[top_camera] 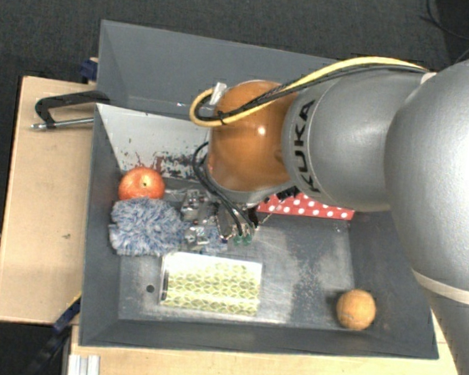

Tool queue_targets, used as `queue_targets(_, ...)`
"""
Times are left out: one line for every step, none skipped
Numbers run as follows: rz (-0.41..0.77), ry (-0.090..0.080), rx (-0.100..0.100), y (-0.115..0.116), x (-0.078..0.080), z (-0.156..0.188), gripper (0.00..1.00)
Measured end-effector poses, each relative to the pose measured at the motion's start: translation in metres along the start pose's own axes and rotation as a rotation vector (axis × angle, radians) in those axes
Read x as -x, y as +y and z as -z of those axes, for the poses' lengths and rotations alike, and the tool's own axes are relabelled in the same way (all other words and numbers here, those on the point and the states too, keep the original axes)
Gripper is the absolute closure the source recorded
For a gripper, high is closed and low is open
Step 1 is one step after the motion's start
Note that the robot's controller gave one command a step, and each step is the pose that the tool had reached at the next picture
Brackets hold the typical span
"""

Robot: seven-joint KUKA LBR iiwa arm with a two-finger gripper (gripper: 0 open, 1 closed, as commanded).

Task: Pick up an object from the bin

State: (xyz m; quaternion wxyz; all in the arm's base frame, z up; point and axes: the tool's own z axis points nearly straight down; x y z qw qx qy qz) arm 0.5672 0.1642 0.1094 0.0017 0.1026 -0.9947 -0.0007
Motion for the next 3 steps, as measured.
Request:
queue_targets(0.0,-0.006,0.0,0.0,0.002,0.021,1.0)
queue_targets(0.0,-0.01,0.0,0.0,0.002,0.037,1.0)
queue_targets(0.0,-0.012,0.0,0.0,0.003,0.046,1.0)
